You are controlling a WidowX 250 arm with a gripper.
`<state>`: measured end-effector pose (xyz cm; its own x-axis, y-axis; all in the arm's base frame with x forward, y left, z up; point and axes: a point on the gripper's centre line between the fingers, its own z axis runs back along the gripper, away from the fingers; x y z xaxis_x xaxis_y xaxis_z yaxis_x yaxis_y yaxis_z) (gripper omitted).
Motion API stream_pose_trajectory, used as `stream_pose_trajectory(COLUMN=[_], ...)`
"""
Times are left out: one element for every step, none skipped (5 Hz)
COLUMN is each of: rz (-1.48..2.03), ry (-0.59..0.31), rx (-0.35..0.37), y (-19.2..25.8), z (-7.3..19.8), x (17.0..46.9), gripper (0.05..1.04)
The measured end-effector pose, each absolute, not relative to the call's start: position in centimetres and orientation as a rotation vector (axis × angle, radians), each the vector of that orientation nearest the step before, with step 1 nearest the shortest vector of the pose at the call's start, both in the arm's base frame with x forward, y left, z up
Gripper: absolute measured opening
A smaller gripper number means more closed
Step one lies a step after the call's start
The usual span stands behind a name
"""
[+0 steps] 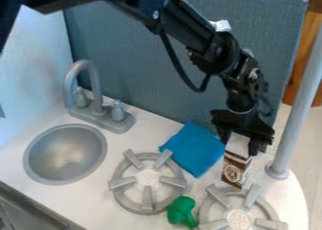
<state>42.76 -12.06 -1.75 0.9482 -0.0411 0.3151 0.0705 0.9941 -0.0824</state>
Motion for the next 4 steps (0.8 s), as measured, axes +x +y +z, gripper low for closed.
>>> stream_pose_trajectory(rz=[-0.061,-0.07,-0.08,-0.09], ry=[-0.328,-0.334,-0.365,-0.408], rx=[-0.094,-0.093,-0.09,-0.094], y=[-12.19,-12.19,-12.18,-12.09], z=[-1.81,-1.87,-1.74,-2.36], x=[43.27,43.54,43.97,43.86], gripper=[0.819,0.819,0.819,0.819])
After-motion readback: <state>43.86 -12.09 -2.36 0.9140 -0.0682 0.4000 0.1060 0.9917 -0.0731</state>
